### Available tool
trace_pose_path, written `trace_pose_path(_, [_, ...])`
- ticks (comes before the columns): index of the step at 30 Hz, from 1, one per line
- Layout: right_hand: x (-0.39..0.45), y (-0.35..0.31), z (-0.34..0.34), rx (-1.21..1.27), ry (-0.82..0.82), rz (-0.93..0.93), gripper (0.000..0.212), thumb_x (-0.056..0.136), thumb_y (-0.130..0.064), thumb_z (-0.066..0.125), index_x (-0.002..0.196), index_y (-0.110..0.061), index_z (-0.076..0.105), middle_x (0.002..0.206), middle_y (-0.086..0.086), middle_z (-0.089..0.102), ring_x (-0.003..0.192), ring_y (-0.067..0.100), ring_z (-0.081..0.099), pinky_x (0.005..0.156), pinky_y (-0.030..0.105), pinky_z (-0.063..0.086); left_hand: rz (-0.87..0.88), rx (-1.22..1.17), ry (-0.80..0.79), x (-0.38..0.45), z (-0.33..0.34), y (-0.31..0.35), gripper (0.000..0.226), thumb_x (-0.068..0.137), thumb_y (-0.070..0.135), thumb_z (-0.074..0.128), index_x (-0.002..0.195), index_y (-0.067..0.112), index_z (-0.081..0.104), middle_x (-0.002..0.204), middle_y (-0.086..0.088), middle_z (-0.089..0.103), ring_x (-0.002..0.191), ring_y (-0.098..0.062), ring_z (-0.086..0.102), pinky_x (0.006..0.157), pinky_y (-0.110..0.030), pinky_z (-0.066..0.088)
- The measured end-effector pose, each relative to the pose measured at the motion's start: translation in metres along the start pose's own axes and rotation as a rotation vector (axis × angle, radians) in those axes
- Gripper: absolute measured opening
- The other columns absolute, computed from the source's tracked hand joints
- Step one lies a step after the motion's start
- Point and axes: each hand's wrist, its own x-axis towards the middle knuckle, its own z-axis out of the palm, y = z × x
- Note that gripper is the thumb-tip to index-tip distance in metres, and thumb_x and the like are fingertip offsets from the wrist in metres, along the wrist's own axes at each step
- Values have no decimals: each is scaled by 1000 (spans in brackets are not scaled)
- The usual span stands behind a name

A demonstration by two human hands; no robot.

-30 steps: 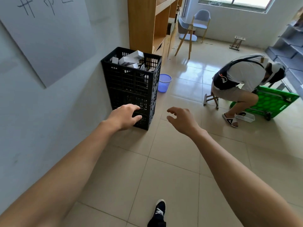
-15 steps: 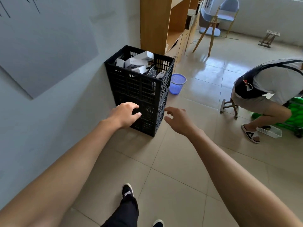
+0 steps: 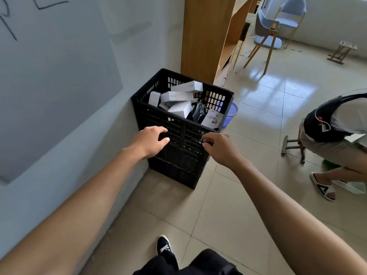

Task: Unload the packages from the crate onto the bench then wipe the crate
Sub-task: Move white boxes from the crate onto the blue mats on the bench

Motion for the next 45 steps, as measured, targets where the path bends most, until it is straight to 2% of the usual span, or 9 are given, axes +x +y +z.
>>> trace_pose_path(5, [71,11,-2,19,-8,19,33,97,-20,60,129,-19,67,120,1,72,109,21,64,87,33,52,25,-17,-28,75,0,-11,46,99,44,57,141,28,56,147,1,57,135,-25,51,110,-47,43])
trace_pose_path(11, [160,45,0,24,-7,31,40,95,-19,62,134,-21,63,133,1,66,122,22,59,99,40,51,37,33,-18,169,4,-7,45,97,45,57,140,29,57,142,2,60,128,-24,56,99,-43,47])
trace_pose_path(16, [229,76,2,67,-2,54,44,94,-19,66,137,-21,60,133,2,64,115,22,61,86,30,46,15,89,-22,235,5,-1,46,98,40,56,142,26,55,143,2,59,128,-23,56,95,-40,48])
trace_pose_path(20, [280,80,7,58,-17,39,52,94,-19,66,145,-20,53,146,3,55,131,26,51,97,37,46,9,106,-5,272,9,-3,37,98,34,59,133,23,61,136,2,63,122,-22,58,85,-33,43])
trace_pose_path(27, [349,82,20,-82,-68,-1,70,93,-13,67,155,-19,36,163,8,30,147,32,31,115,48,38,-26,118,-12,328,17,-30,47,95,32,64,141,23,55,146,2,54,134,-22,49,100,-40,45])
trace_pose_path(30, [375,83,28,-133,-60,6,76,91,-13,70,156,-20,30,166,10,21,150,35,22,118,52,30,5,143,-35,354,25,-43,54,93,29,65,145,22,49,150,2,49,139,-22,42,104,-44,41])
trace_pose_path(34, [401,80,43,-211,-66,29,85,87,-7,71,158,-22,26,167,11,13,152,33,14,118,52,32,41,186,-82,382,38,-62,62,89,27,67,147,21,45,151,0,46,140,-24,36,105,-46,38])
trace_pose_path(39, [426,76,62,-305,-69,35,86,82,0,69,155,-22,29,162,12,23,147,34,21,112,49,36,52,218,-138,401,56,-70,67,88,24,67,149,22,40,152,0,43,143,-23,32,110,-42,30])
trace_pose_path(45, [443,84,75,-355,25,44,74,74,11,63,139,-18,47,142,12,43,132,34,37,103,44,39,103,260,-98,408,66,-81,63,87,9,66,145,21,44,144,-3,48,135,-27,40,102,-41,37])
